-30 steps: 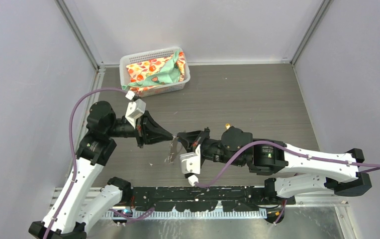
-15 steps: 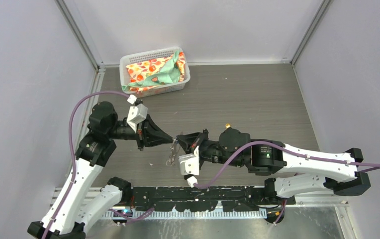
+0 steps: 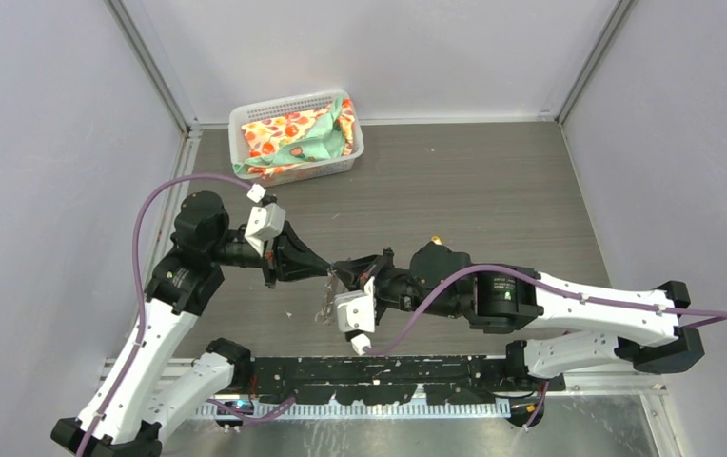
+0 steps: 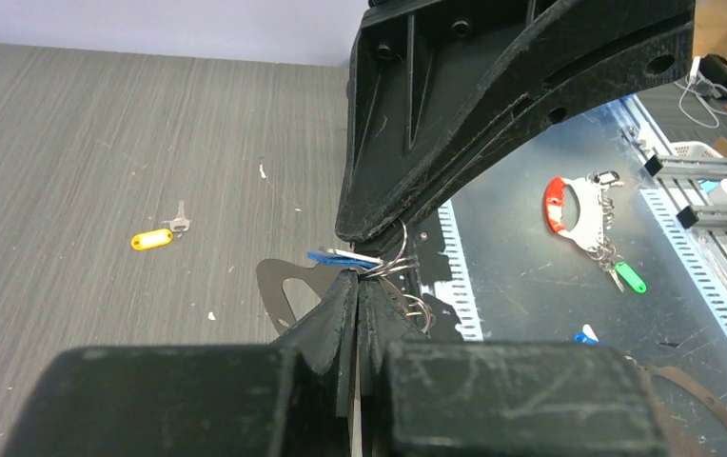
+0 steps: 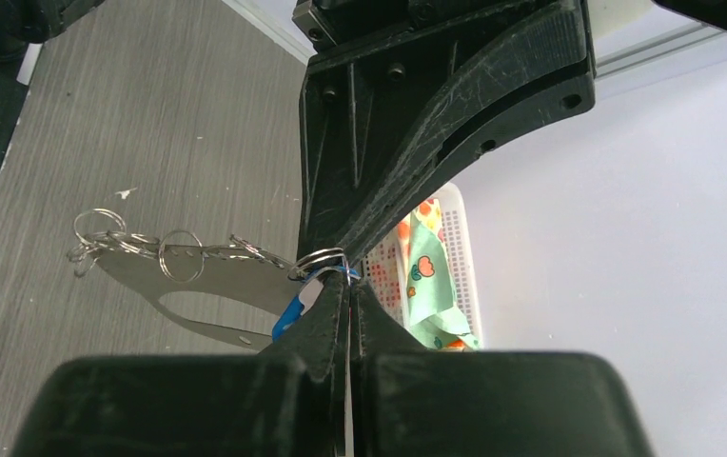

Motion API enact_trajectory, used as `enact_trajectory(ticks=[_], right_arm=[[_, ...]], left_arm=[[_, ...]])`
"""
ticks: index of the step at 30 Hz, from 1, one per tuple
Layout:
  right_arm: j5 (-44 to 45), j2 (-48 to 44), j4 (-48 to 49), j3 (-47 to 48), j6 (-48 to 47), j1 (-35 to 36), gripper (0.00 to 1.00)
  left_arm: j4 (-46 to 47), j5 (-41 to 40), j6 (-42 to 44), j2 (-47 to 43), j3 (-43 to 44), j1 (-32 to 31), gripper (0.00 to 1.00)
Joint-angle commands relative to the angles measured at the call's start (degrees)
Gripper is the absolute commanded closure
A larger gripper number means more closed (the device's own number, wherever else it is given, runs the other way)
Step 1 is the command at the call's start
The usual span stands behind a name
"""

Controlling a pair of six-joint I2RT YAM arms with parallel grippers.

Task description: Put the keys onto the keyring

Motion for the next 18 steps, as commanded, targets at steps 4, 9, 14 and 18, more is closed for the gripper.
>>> enact_trajectory(ticks=[4, 9, 14, 18], right_arm=[[3.62, 2.11, -0.74, 5.04, 2.5, 0.09, 0.99], [4.95, 3.37, -2.4, 6.26, 4.12, -0.24, 0.99], [6.35, 4.19, -2.68, 6.58, 5.63, -1.31, 0.99], [5.79, 4.58, -3.42, 7.06, 6.86, -2.24, 0.99]], left_arm=[[-1.4, 2.96, 3.59, -0.5, 2.82, -1.28, 1.0], [-1.44, 3.47, 3.69, -0.45, 3.47, -1.56, 1.0], [-1.49, 4.09, 3.36, -0.84, 3.5, -1.83, 1.0], [-1.51, 4.14, 3.25, -1.54, 2.88, -1.83, 1.0]])
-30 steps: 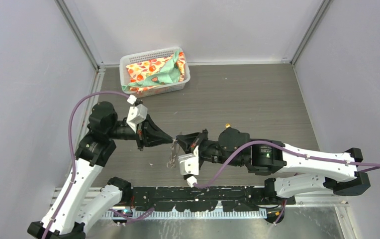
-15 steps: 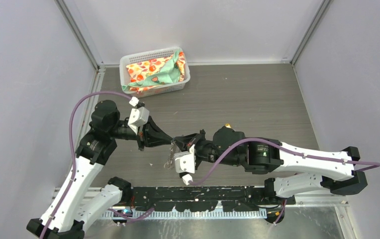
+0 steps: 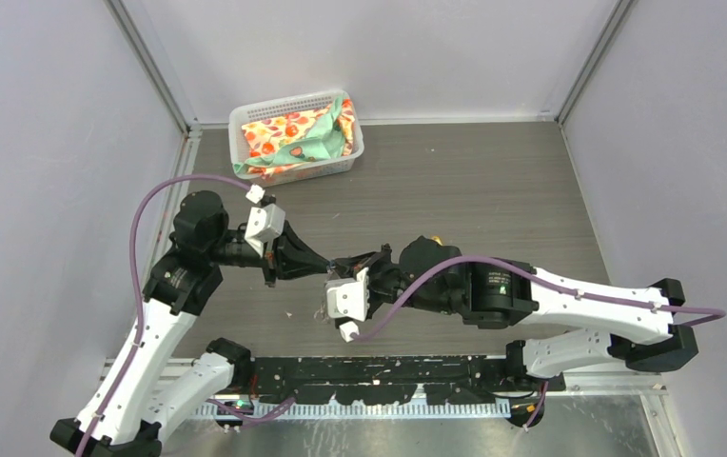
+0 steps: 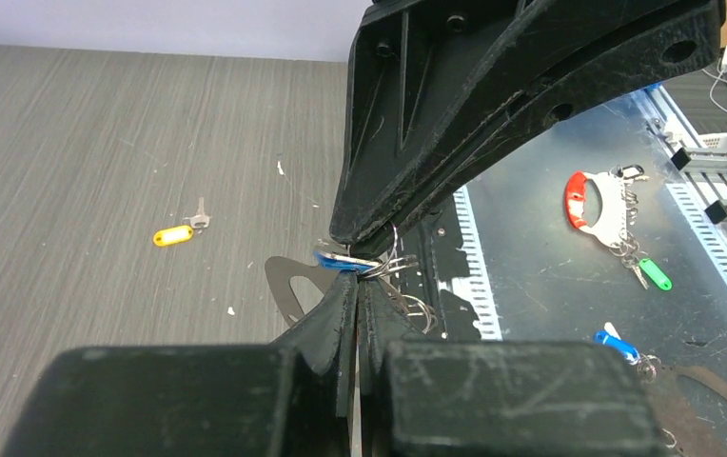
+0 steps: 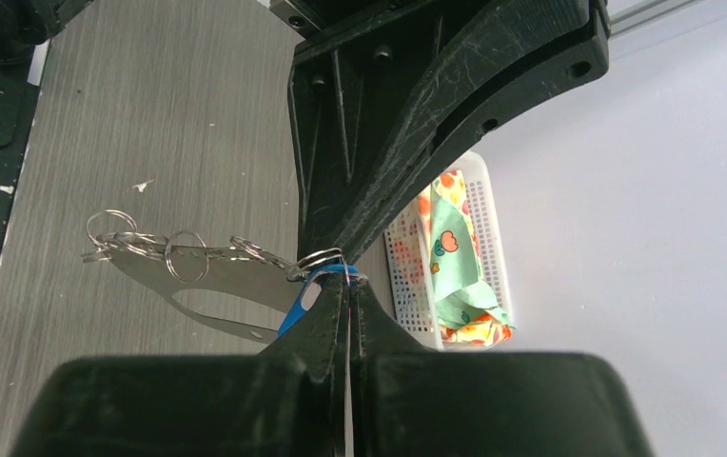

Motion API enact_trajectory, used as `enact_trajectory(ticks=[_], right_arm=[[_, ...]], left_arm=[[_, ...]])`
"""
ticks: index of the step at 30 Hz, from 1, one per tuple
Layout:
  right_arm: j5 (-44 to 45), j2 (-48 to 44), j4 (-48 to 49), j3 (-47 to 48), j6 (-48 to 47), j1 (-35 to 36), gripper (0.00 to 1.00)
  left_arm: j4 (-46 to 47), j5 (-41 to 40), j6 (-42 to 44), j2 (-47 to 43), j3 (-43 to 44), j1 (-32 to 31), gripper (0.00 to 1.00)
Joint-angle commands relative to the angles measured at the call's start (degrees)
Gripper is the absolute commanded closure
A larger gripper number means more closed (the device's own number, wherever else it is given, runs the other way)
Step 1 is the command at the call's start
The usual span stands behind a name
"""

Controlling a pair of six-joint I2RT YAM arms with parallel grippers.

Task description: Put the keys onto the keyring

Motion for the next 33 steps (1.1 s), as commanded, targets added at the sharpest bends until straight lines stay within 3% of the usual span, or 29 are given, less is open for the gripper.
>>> enact_trajectory(ticks=[1, 7, 12, 18, 27, 33], right_arm=[[3.27, 1.65, 1.28, 2.47, 1.81, -1.88, 0.99], [2.48, 2.54, -3.53, 4.93, 3.78, -2.13, 0.87], [-1.77, 2.79, -7.23, 6.71, 6.08, -3.25, 0.86], [-7.84, 5.65, -16.17, 13.0, 8.78, -5.05, 0.87], [-9.58, 7.81, -20.13, 16.56, 10.2, -5.21, 0.72], [-8.63, 9.29, -21.69, 18.69, 11.13, -5.26, 0.7]], left_arm=[[0.77, 5.33, -0.35, -1.74, 1.78, -1.56, 1.0], [0.71, 3.51, -2.42, -2.82, 0.11, -1.56, 1.0], [6.8, 4.1, -9.9, -3.25, -3.12, -1.56, 1.0], [9.08, 4.59, -10.32, -2.16, -3.85, -1.56, 1.0], [10.67, 3.94, -10.54, -2.54, -5.23, -1.56, 1.0], [12.02, 3.53, -11.97, -2.91, -7.1, -1.56, 1.0]])
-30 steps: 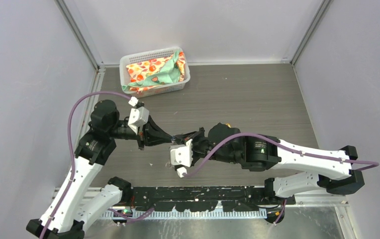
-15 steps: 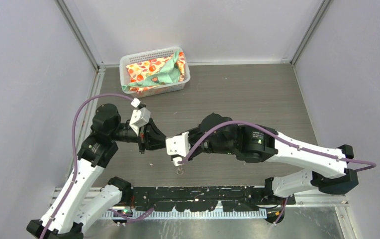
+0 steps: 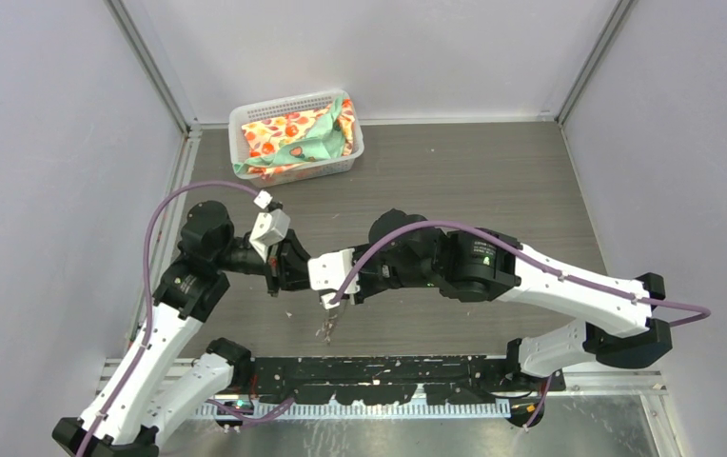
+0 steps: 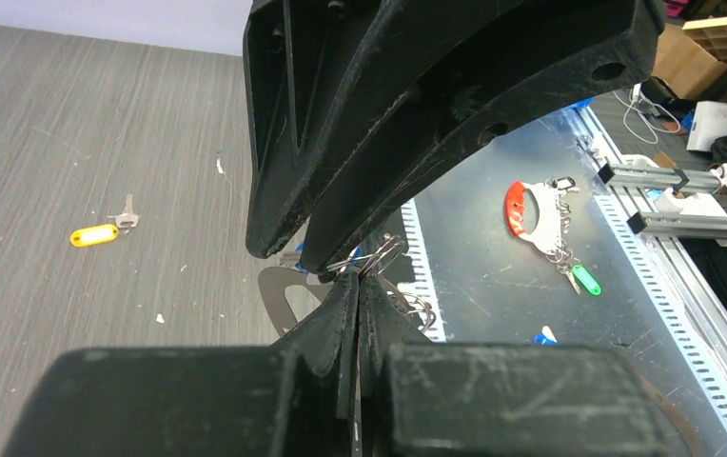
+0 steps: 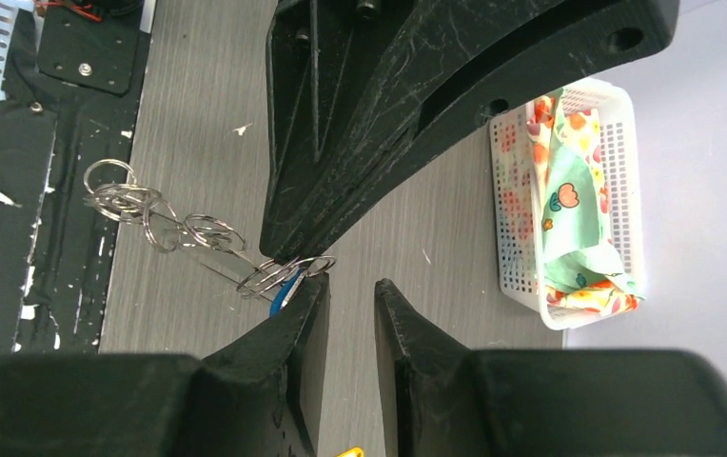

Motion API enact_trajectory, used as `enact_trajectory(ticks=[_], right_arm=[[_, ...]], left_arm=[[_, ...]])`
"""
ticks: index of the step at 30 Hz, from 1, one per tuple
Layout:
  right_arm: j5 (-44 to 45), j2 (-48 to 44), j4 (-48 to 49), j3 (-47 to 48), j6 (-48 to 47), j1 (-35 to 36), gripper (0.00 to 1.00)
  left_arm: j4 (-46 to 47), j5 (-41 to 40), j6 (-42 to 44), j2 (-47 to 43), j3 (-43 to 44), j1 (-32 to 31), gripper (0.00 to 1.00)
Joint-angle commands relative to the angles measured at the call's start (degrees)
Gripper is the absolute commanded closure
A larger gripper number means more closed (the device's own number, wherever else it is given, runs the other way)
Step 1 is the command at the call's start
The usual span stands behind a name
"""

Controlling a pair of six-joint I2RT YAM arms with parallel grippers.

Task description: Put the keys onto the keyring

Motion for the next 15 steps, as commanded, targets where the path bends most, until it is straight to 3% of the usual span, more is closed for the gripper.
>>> enact_trajectory(ticks=[1, 15], right_arm=[[0.82, 0.19, -0.93, 3.38, 1.61, -0.32, 0.69], [2.1, 1.06, -6.51, 10.12, 3.05, -4.98, 0.58]], left_arm=[[5.35, 0.81, -2.82, -1.32, -1.44, -0.34, 1.0], [24.62, -7.59, -23.2, -0.91, -6.14, -0.34, 1.0]])
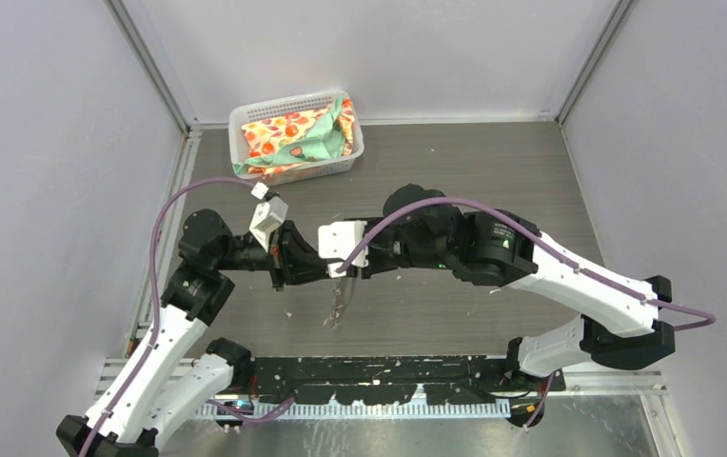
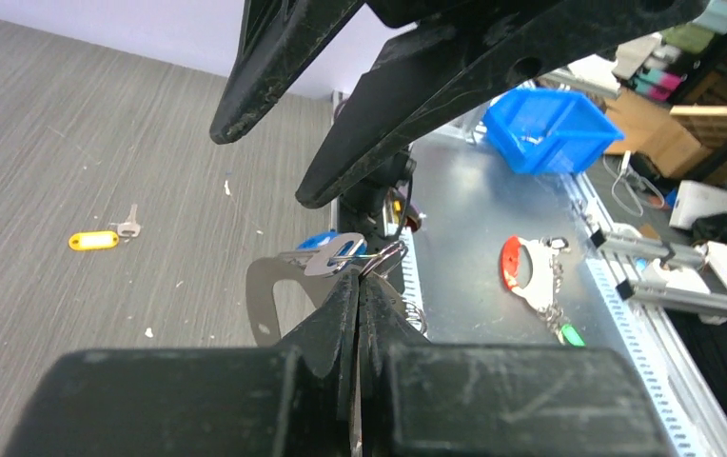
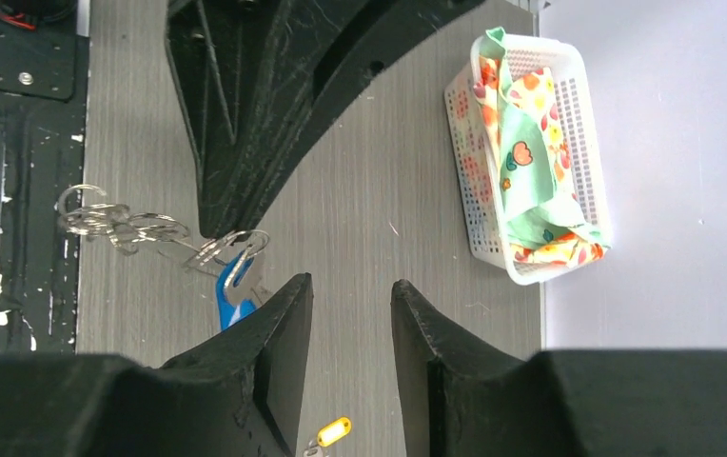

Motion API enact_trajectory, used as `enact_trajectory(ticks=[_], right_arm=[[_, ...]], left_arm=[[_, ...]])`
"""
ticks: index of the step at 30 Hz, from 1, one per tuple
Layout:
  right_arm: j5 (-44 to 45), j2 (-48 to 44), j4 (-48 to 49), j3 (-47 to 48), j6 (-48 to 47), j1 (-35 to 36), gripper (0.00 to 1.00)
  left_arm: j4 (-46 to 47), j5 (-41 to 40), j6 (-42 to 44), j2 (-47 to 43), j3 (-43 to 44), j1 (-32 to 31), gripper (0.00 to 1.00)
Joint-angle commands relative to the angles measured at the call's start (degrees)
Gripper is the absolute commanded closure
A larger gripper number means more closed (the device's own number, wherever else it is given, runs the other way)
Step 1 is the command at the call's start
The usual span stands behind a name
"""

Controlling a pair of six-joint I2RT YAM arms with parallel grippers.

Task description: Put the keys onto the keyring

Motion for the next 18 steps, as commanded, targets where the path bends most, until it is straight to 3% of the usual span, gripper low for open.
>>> enact_trajectory(ticks=[1, 11, 14, 18], right_arm=[[0.23, -0.19, -0.93, 2.7, 2.2, -2.11, 0.57], [1.8, -4.18, 3.13, 6.0, 15.57, -10.03, 0.39], [-2.13, -6.06, 2.78, 6.08, 17.82, -10.94, 0.39], [-13.84, -8.28, 5.34, 4.48, 23.44, -12.42, 0.4]], left_arm=[[10.6, -4.14, -9.73, 0.59, -0.34, -0.32, 1.0], [12.84, -14.1, -17.93, 0.47, 0.45, -0.32, 1.0], [13.15, -16.3, -19.27, 0.05, 0.77, -0.32, 1.0], [12.95, -19.41, -19.95, -0.64, 0.66, -0.32, 1.0]])
